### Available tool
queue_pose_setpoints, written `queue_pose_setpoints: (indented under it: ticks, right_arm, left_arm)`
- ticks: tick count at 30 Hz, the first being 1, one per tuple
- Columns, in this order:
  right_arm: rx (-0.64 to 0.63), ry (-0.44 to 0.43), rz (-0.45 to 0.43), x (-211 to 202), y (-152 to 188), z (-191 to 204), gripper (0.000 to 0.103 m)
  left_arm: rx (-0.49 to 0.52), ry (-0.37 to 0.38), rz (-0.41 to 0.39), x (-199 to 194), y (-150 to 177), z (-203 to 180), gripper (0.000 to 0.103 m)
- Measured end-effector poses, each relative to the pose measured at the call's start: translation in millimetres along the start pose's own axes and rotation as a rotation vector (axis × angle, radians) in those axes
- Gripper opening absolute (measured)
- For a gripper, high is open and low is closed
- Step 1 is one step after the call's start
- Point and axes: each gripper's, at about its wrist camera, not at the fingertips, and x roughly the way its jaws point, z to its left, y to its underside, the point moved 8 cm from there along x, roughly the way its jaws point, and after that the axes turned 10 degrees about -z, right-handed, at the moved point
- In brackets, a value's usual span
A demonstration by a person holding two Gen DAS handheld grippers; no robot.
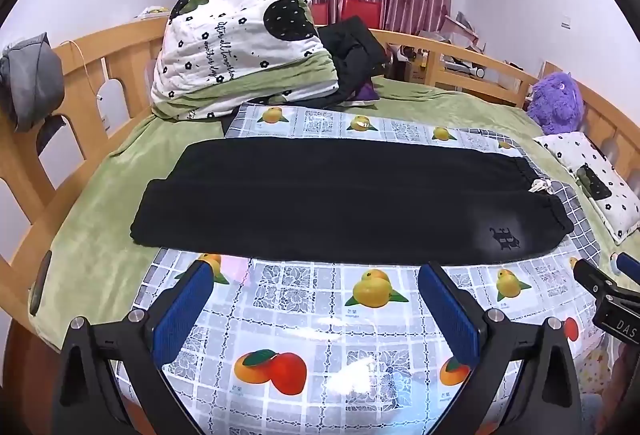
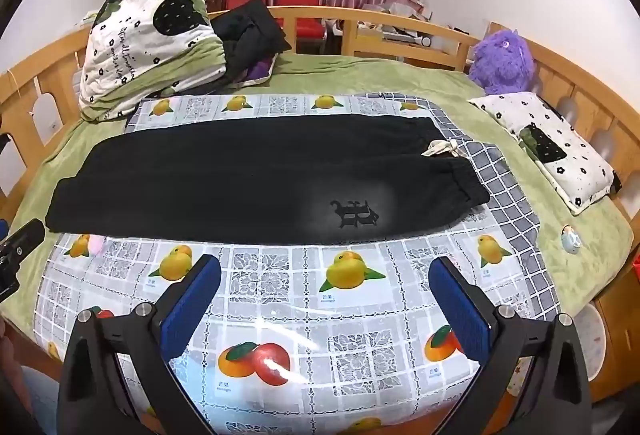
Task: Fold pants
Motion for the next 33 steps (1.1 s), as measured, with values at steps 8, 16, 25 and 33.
queue_pose_setpoints:
  ticks: [8,16,25,33]
  right_arm:
    - [0.015,-0.012,0.008,3,2,-4,0.102]
    - [0.024,-0.015,0.014,3,2,-4,0.102]
    - [0.015,-0.013,0.007,3,2,-3,0.102]
    - [0.017,-0.013,0.012,3,3,-4,0.102]
  left_arm:
    - [-0.015,-0.001,0.019,5,3,5,0.103]
    - [-0.026,0.002,0.024,6,3,7,0.103]
    - [-0.038,0.01,0.037,7,5,10,0.103]
    - [-0.045,0.025,0.039,6,6,8,0.103]
